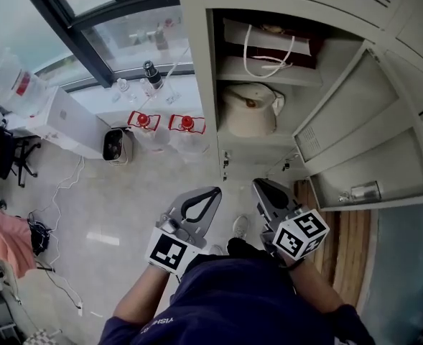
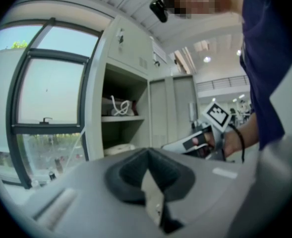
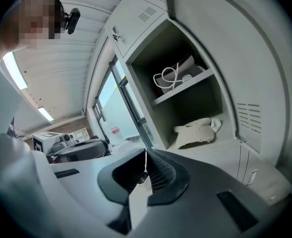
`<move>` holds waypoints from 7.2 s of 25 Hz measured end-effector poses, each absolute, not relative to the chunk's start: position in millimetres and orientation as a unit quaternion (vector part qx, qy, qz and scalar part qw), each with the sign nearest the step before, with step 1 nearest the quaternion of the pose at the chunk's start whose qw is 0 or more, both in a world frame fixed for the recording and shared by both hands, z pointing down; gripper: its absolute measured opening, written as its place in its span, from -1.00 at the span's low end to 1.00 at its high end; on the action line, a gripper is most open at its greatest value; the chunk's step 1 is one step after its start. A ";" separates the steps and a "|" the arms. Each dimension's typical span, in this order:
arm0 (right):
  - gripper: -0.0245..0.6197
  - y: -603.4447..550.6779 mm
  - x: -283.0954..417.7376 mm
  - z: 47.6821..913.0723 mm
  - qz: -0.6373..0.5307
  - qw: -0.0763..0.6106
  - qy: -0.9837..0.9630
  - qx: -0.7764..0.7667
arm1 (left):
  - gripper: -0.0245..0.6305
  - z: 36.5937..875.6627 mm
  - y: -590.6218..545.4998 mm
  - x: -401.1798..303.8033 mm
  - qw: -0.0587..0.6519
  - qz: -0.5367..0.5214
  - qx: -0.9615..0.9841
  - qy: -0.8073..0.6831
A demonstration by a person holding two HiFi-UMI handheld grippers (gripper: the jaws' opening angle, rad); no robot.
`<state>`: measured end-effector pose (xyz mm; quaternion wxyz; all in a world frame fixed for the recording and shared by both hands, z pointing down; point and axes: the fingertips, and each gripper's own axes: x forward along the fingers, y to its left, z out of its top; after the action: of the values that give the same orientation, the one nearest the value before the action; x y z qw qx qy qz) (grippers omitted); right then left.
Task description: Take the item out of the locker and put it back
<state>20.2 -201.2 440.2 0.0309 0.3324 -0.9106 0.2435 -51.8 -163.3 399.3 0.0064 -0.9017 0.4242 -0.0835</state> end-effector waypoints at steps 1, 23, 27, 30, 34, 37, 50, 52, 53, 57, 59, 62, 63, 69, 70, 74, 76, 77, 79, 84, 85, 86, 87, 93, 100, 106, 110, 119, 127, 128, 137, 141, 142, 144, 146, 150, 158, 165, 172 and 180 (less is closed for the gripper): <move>-0.90 -205.3 20.4 443.3 0.253 0.032 -0.910 0.327 | -0.92 399.2 -167.7 -49.6 0.006 -0.084 -0.901 0.426; -0.49 -298.0 22.3 493.2 0.450 -0.112 -0.814 0.349 | -0.92 413.0 -204.7 -56.2 -0.012 -0.113 -0.909 0.401; -0.42 -315.8 25.0 506.7 0.494 -0.156 -0.768 0.378 | -0.92 412.8 -206.3 -68.8 -0.010 -0.114 -0.918 0.379; -0.41 -325.8 24.6 511.7 0.496 -0.175 -0.754 0.392 | -0.92 414.8 -206.5 -76.1 -0.007 -0.124 -0.924 0.361; -0.41 -335.9 23.4 515.0 0.496 -0.196 -0.744 0.403 | -0.92 418.8 -208.4 -85.6 -0.012 -0.129 -0.928 0.348; -0.41 -339.8 21.4 516.5 0.498 -0.208 -0.736 0.410 | -0.92 420.1 -210.2 -92.4 -0.010 -0.132 -0.931 0.341; -0.49 -358.4 17.9 516.3 0.499 -0.250 -0.711 0.428 | -0.92 423.0 -209.6 -111.0 -0.012 -0.146 -0.932 0.330; -0.52 -361.6 19.0 516.7 0.501 -0.253 -0.707 0.432 | -0.92 423.7 -210.0 -112.5 -0.013 -0.148 -0.932 0.331; -0.54 -363.2 19.2 517.1 0.502 -0.252 -0.705 0.433 | -0.92 424.2 -210.3 -113.3 -0.013 -0.149 -0.931 0.332; -0.63 -369.1 19.3 518.1 0.505 -0.254 -0.702 0.434 | -0.92 425.6 -211.7 -114.8 -0.012 -0.154 -0.930 0.334; -0.67 -371.5 19.1 518.2 0.507 -0.261 -0.700 0.431 | -0.92 425.7 -212.6 -114.8 -0.015 -0.153 -0.929 0.336; -0.79 -373.7 19.1 516.4 0.506 -0.270 -0.699 0.428 | -0.92 425.1 -213.5 -115.2 -0.014 -0.152 -0.929 0.338; -0.80 -373.9 19.1 515.2 0.504 -0.272 -0.700 0.426 | -0.92 424.9 -213.6 -115.4 -0.014 -0.152 -0.929 0.339; -0.86 -372.4 20.8 502.4 0.491 -0.286 -0.711 0.415 | -0.92 424.7 -210.4 -110.2 -0.015 -0.151 -0.930 0.336; -0.86 -371.5 20.9 499.9 0.488 -0.288 -0.713 0.413 | -0.92 424.2 -209.6 -109.0 -0.016 -0.149 -0.930 0.336; -0.86 -364.7 22.6 492.3 0.483 -0.298 -0.716 0.406 | -0.92 423.1 -205.5 -106.7 -0.013 -0.146 -0.932 0.331; -0.86 -360.4 23.2 486.6 0.478 -0.298 -0.720 0.405 | -0.92 422.5 -203.9 -106.1 -0.011 -0.144 -0.933 0.329; -0.86 -358.0 22.8 482.8 0.474 -0.297 -0.724 0.405 | -0.92 422.0 -202.9 -106.0 -0.010 -0.142 -0.934 0.328; -0.86 -352.3 21.9 476.4 0.468 -0.298 -0.728 0.404 | -0.92 420.8 -200.2 -106.5 -0.010 -0.136 -0.936 0.325; -0.86 -335.9 22.2 467.5 0.454 -0.300 -0.730 0.414 | -0.92 421.8 -187.9 -109.8 -0.008 -0.131 -0.944 0.304; -0.86 -331.0 23.2 465.1 0.450 -0.302 -0.730 0.416 | -0.92 421.3 -184.8 -110.3 -0.008 -0.128 -0.945 0.300; -0.86 -324.6 24.1 461.4 0.446 -0.304 -0.731 0.417 | -0.92 420.0 -181.2 -110.8 -0.008 -0.124 -0.947 0.296; -0.86 -316.7 24.9 456.7 0.442 -0.307 -0.733 0.418 | -0.92 418.0 -177.1 -111.3 -0.007 -0.120 -0.948 0.294; -0.86 -287.4 26.6 437.5 0.428 -0.317 -0.741 0.410 | -0.92 412.3 -173.9 -112.9 0.006 -0.105 -0.951 0.290; -0.86 -239.3 41.0 416.2 0.427 -0.323 -0.753 0.383 | -0.92 400.9 -149.3 -91.6 0.020 -0.106 -0.949 0.295; -0.86 -194.2 64.2 400.9 0.431 -0.324 -0.768 0.344 | -0.92 388.9 -122.5 -56.9 0.038 -0.101 -0.941 0.321; -0.86 -163.1 86.8 394.5 0.434 -0.311 -0.784 0.317 | -0.92 385.8 -94.2 -26.6 0.037 -0.097 -0.933 0.345; -0.86 -92.4 134.5 383.3 0.442 -0.282 -0.811 0.260 | -0.92 389.2 -24.0 34.8 0.026 -0.094 -0.913 0.397; -0.86 -46.7 155.7 368.7 0.443 -0.283 -0.818 0.232 | -0.92 375.5 21.2 60.3 0.036 -0.111 -0.907 0.404; -0.86 -43.0 157.4 368.4 0.443 -0.284 -0.818 0.231 | -0.92 373.7 23.9 61.3 0.036 -0.112 -0.907 0.405; -0.86 -13.2 147.6 364.7 0.436 -0.280 -0.823 0.233 | -0.92 363.0 41.9 49.7 0.050 -0.112 -0.911 0.394; -0.86 2.1 129.1 364.3 0.435 -0.280 -0.822 0.237 | -0.92 363.2 53.9 29.7 0.053 -0.107 -0.915 0.386; -0.86 5.4 124.2 363.8 0.435 -0.283 -0.821 0.239 | -0.92 363.3 56.3 23.3 0.052 -0.105 -0.916 0.385; -0.86 11.7 114.3 361.6 0.433 -0.288 -0.819 0.244 | -0.92 362.8 59.9 10.5 0.048 -0.100 -0.917 0.382; -0.86 18.0 104.5 358.8 0.430 -0.291 -0.818 0.248 | -0.92 361.2 62.1 -1.9 0.047 -0.094 -0.919 0.379; -0.86 30.6 83.9 354.8 0.429 -0.296 -0.815 0.254 | -0.92 356.8 65.2 -27.0 0.052 -0.087 -0.921 0.375; -0.86 36.0 67.2 347.8 0.418 -0.303 -0.814 0.265 | -0.92 356.8 64.7 -46.9 0.048 -0.080 -0.927 0.364; -0.86 35.8 68.6 349.0 0.417 -0.303 -0.813 0.270 | -0.92 360.3 63.4 -49.0 0.042 -0.076 -0.927 0.364; -0.86 30.1 72.7 353.2 0.423 -0.302 -0.811 0.268 | -0.92 361.9 60.5 -40.5 0.041 -0.078 -0.929 0.360; -0.86 24.5 85.9 358.8 0.433 -0.298 -0.811 0.258 | -0.92 363.9 54.8 -21.7 0.039 -0.084 -0.926 0.365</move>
<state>85.9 24.5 358.8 -0.2979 0.2577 -0.8108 0.4329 -21.7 54.8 363.9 0.0386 -0.9264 0.3650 -0.0844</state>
